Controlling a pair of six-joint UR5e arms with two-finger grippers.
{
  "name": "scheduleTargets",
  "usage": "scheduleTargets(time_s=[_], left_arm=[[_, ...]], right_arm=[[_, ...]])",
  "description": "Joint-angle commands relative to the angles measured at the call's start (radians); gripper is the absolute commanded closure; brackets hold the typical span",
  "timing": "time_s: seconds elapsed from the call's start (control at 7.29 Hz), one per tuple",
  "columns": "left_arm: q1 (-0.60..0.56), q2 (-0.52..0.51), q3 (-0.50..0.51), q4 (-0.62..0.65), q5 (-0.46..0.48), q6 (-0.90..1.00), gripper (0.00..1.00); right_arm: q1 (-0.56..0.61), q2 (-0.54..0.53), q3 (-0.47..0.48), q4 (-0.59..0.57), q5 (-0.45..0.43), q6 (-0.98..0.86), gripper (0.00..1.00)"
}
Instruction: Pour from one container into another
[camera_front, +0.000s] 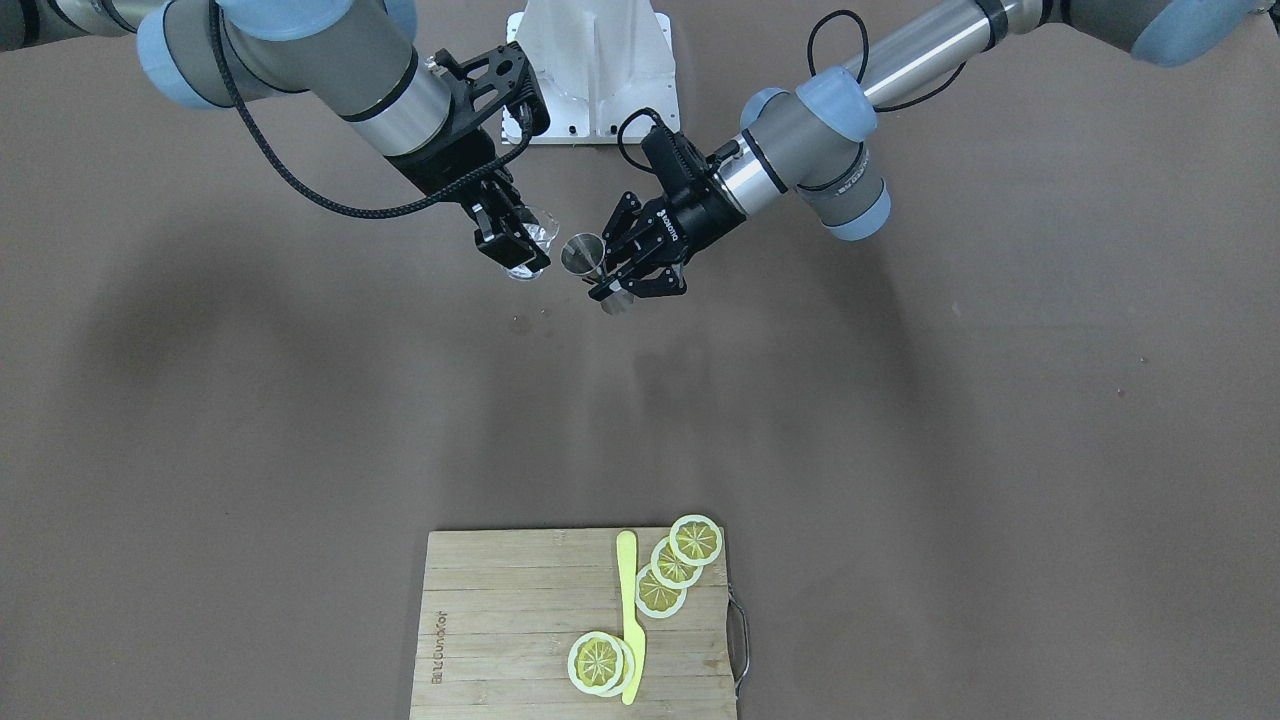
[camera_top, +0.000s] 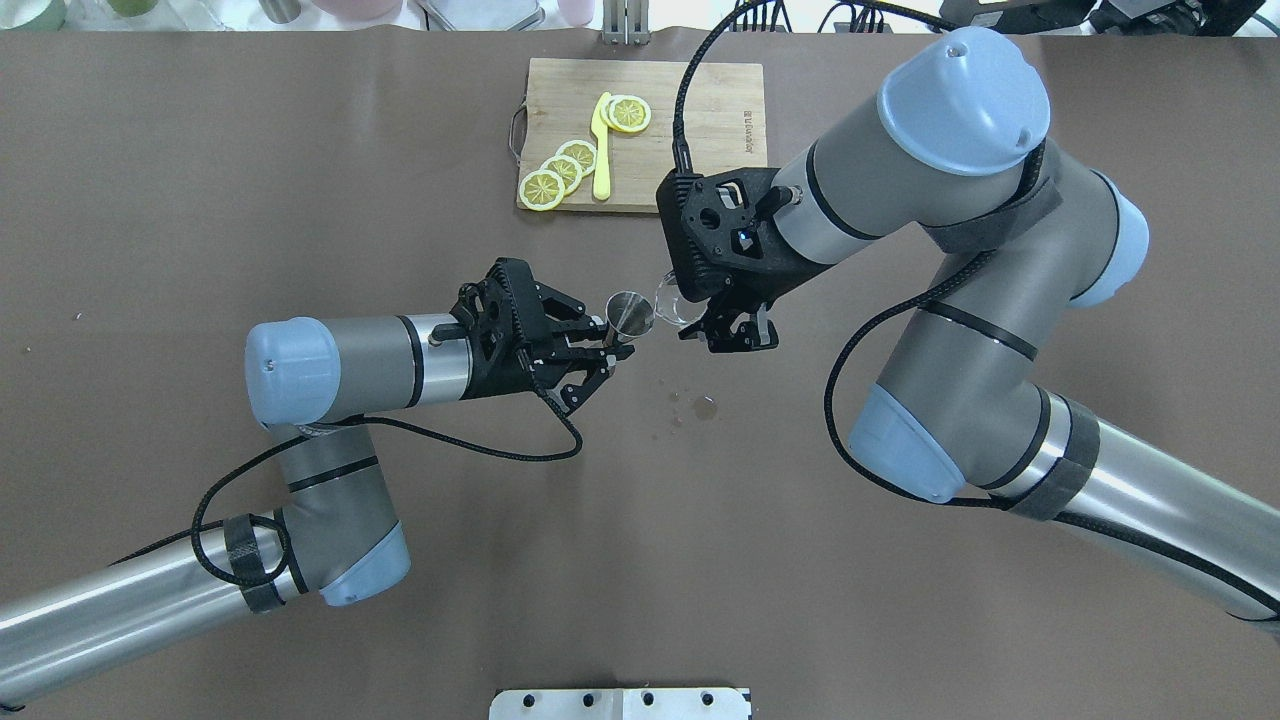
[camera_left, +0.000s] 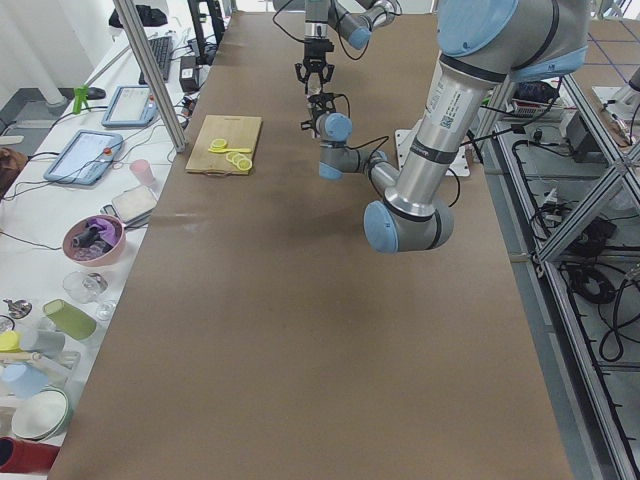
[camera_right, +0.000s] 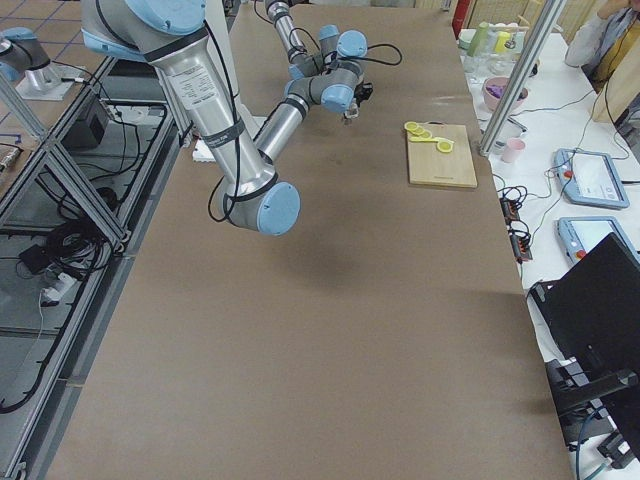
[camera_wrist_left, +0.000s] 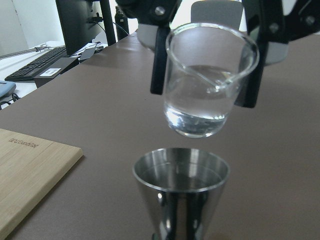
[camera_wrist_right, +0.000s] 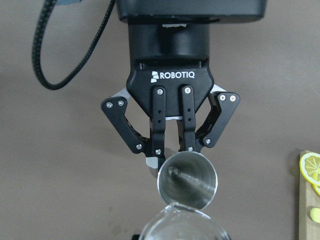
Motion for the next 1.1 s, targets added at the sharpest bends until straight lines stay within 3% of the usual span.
scheduleTargets(time_s=[0.0,0.96], left_arm=[[-0.001,0.0,0.0,0.0,0.001,0.0,1.0],[-0.001,0.002,0.006,0.001,0.002,0.0,1.0]], right_arm=[[0.0,0.03,0.003,-0.069,-0.009,-0.008,1.0],[-0.002,0.08,0.014,-0.238,-0.04,-0.008,1.0]])
